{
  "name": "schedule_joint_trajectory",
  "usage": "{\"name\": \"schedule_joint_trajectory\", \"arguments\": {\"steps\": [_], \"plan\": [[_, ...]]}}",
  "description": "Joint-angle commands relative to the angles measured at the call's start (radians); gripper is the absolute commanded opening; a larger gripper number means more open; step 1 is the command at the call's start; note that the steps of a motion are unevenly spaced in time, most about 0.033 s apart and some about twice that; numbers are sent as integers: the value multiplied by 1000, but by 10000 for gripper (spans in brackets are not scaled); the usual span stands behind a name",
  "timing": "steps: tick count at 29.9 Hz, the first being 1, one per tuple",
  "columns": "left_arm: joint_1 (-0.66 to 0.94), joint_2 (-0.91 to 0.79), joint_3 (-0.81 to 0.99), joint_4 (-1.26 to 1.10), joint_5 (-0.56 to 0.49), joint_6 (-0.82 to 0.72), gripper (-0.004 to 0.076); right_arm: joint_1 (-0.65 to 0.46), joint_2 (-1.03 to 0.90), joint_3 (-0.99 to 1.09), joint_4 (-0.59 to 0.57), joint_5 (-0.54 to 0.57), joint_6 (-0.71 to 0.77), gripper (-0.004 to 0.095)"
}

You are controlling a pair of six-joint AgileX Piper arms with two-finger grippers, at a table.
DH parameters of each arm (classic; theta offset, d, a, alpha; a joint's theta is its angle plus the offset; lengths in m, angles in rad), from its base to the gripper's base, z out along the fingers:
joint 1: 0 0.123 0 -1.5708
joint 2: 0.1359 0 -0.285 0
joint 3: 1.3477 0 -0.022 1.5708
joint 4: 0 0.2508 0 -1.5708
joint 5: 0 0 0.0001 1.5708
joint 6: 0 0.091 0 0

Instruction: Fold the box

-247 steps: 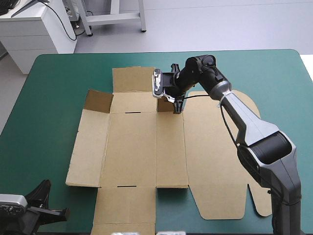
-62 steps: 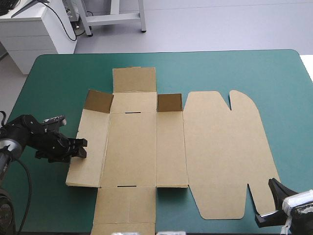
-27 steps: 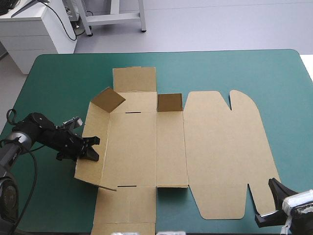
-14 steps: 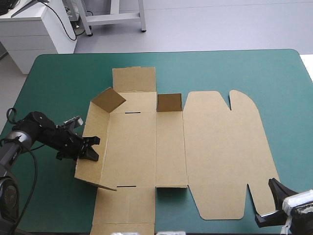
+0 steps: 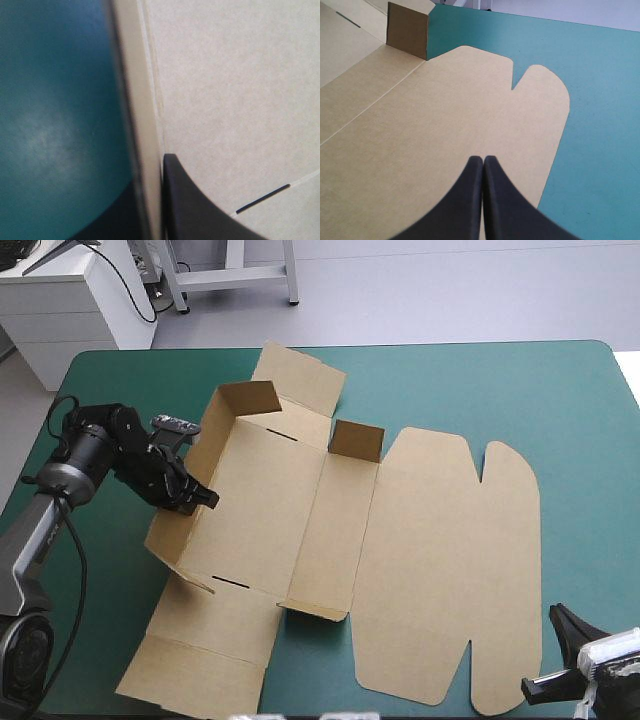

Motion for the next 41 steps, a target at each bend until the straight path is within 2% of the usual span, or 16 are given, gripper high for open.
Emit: {"name": "schedule_joint_trajectory", "arguments": {"steps": [1,6,13,25,32,41], "plan": [[-67,-16,-118,86,64,8,-10,-6,-29,-23,-13,-78,-5,-18],[-142,43,-235,227,63,32,-10,-6,-29,-23,-13,-78,-5,-18],[-276,96,-341,442,40,159,-10,-6,-29,-23,-13,-78,-5,-18],[-445,109,-356,653,-269,207,-10,-6,-29,-23,-13,-78,-5,-18],[-515,107,-348,702,-349,205,-10,-6,-29,-23,-13,-78,-5,-18],[-621,93,-232,910,-461,87,-10,-6,-29,-23,-18,-78,-5,-18]]}}
